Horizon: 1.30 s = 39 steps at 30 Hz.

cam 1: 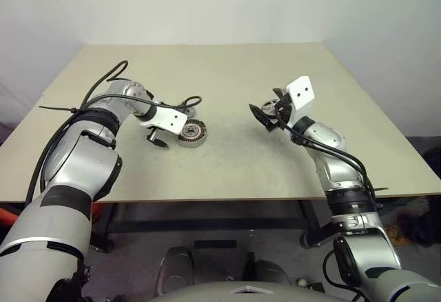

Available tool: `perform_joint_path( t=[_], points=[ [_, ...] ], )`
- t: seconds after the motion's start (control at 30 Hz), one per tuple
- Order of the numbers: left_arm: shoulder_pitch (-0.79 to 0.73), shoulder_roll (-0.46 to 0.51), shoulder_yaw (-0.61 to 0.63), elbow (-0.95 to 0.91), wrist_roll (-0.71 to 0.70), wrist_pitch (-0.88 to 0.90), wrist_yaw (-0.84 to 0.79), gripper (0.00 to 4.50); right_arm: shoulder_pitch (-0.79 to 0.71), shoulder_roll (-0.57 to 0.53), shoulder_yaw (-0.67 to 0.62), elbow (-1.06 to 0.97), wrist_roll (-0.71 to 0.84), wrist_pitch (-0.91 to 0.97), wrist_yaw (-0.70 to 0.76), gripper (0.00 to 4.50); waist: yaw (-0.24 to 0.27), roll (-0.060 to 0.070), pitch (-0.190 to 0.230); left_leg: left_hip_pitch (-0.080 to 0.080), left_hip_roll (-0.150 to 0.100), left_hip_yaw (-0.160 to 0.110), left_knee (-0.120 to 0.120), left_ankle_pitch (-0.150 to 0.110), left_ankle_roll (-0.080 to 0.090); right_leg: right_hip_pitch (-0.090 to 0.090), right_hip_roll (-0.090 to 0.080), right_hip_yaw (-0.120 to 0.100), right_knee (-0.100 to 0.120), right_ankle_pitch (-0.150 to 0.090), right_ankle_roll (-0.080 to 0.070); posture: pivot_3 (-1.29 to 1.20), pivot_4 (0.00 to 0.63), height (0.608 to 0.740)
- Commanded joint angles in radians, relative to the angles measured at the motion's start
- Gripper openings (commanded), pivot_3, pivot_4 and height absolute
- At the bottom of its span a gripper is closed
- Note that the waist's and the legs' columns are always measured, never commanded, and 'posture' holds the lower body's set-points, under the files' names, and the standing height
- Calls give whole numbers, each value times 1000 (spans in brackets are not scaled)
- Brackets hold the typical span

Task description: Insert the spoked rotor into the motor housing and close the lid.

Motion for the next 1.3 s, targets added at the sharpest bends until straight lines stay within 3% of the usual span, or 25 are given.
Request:
perform_joint_path(
  t=[0.03,0.47,0.6,1.3],
  points=[
    [-35,-2,4,-2,6,5,12,3587,-7,-3,-26,-53,19,-10,-10,4500,0,0,0,0,0,0,0,0,0,0,0,0,0,0,0,0,0,740],
    [-24,-14,4,2,15,10,4,3587,-16,-2,-25,-47,16,-12,-17,4500,0,0,0,0,0,0,0,0,0,0,0,0,0,0,0,0,0,740],
    [-20,-18,3,3,21,13,15,2664,-17,2,-22,-51,15,-12,-21,4500,0,0,0,0,0,0,0,0,0,0,0,0,0,0,0,0,0,740],
    [-99,-17,0,25,41,69,-55,2664,37,48,-20,-132,16,-1,-84,4500,0,0,0,0,0,0,0,0,0,0,0,0,0,0,0,0,0,740]
  ],
)
